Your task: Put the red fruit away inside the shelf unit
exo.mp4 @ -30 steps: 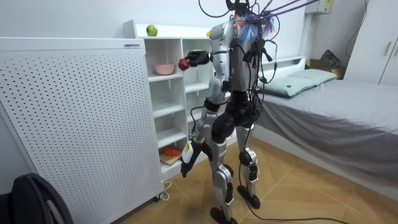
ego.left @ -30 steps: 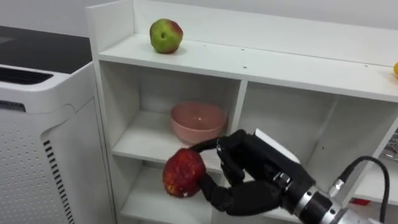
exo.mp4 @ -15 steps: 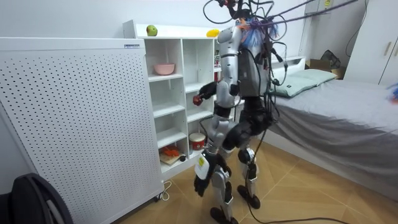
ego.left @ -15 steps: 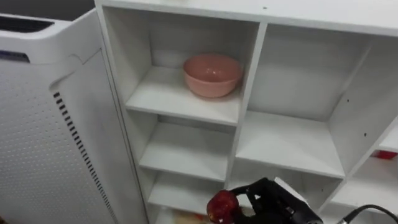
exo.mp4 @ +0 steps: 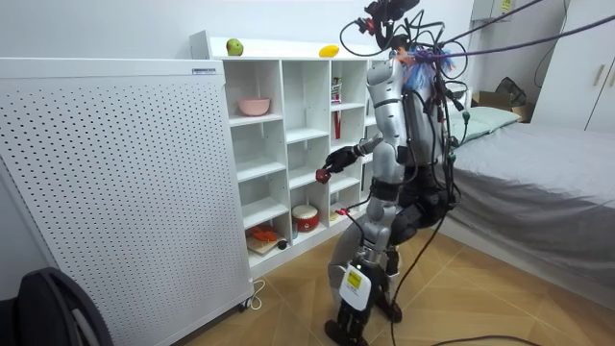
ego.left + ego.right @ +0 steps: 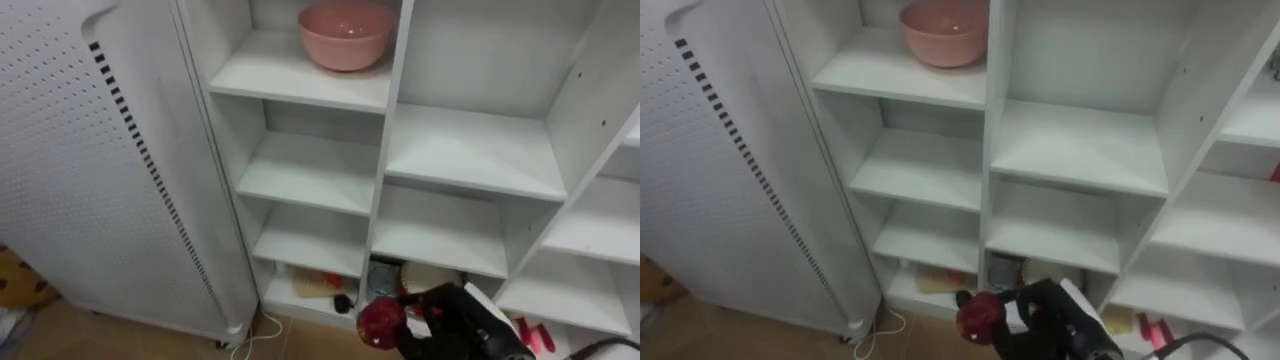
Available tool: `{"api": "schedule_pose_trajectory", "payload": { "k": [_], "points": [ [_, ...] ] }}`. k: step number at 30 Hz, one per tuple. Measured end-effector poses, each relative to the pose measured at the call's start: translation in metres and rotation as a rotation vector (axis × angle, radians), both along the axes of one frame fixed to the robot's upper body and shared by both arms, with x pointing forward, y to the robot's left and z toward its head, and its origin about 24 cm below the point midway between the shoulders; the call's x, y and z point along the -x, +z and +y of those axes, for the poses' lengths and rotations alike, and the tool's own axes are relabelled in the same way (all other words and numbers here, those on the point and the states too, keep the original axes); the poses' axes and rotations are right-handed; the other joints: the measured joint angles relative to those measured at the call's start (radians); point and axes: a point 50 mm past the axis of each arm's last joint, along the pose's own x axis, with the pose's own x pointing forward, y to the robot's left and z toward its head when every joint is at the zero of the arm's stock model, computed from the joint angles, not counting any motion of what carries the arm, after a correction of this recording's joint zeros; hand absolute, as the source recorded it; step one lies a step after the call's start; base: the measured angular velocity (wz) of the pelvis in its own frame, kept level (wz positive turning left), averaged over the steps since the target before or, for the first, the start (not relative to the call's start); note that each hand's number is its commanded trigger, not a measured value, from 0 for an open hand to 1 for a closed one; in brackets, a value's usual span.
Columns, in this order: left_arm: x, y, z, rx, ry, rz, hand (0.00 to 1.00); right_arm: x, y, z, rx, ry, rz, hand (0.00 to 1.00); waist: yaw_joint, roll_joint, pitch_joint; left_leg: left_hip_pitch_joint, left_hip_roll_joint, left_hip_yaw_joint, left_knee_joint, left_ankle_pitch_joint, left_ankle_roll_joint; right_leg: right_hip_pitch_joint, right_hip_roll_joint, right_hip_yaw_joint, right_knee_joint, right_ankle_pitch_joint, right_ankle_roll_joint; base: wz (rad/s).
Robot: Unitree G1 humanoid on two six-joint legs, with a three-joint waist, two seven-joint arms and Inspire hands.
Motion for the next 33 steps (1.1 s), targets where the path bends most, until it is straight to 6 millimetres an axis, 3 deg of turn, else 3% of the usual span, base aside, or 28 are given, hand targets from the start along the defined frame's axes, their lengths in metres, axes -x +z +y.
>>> {"api": "schedule_pose_trajectory", "payload": {
  "k": [8,11,16,20,25,29,33],
  "points": [
    [0.006,0.0,0.0,-0.013,0.017,0.003,0.0,-0.016,0.016,-0.028,0.092,-0.131,-0.058,1.0,0.002,-0.006,-0.0025,-0.115,-0.004,0.0,0.047,0.01,0.005,-0.112,-0.022,-0.009,0.056,0.006,-0.012,0.04],
    [0.001,0.004,0.007,-0.029,-0.001,-0.023,0.0,-0.026,0.025,-0.039,0.133,-0.183,-0.076,1.0,0.012,-0.035,0.0014,-0.162,-0.005,0.0,0.065,0.011,0.003,-0.163,-0.03,-0.009,0.084,0.001,-0.02,0.03],
    [-0.006,0.007,0.009,-0.044,-0.023,-0.047,0.0,-0.049,0.062,-0.055,0.196,-0.306,-0.201,1.0,0.025,-0.061,0.0062,-0.237,-0.004,-0.01,0.097,0.016,-0.007,-0.228,-0.039,-0.022,0.116,-0.003,-0.026,0.08],
    [-0.011,0.008,0.006,-0.057,-0.051,-0.067,0.0,-0.059,0.079,-0.057,0.228,-0.343,-0.255,1.0,0.035,-0.062,0.0072,-0.274,-0.004,-0.022,0.114,0.017,-0.008,-0.251,-0.042,-0.036,0.127,-0.011,-0.028,0.1],
    [-0.012,0.011,0.012,-0.083,-0.07,-0.061,0.0,-0.068,0.107,-0.064,0.291,-0.38,-0.339,1.0,0.042,-0.076,0.0142,-0.331,-0.003,-0.026,0.117,0.021,-0.01,-0.298,-0.057,-0.058,0.135,-0.015,-0.035,0.1],
    [-0.01,0.014,0.023,-0.099,-0.058,-0.051,0.0,-0.069,0.109,-0.064,0.289,-0.407,-0.356,1.0,0.036,-0.078,0.0153,-0.348,-0.004,-0.028,0.122,0.022,-0.01,-0.301,-0.072,-0.074,0.148,-0.031,-0.042,0.18],
    [-0.014,0.022,0.038,-0.135,-0.061,-0.064,0.0,-0.069,0.111,-0.063,0.326,-0.422,-0.378,1.0,0.037,-0.094,0.0219,-0.371,-0.004,-0.033,0.138,0.018,-0.004,-0.318,-0.078,-0.082,0.166,-0.045,-0.051,0.07]
  ]
}}
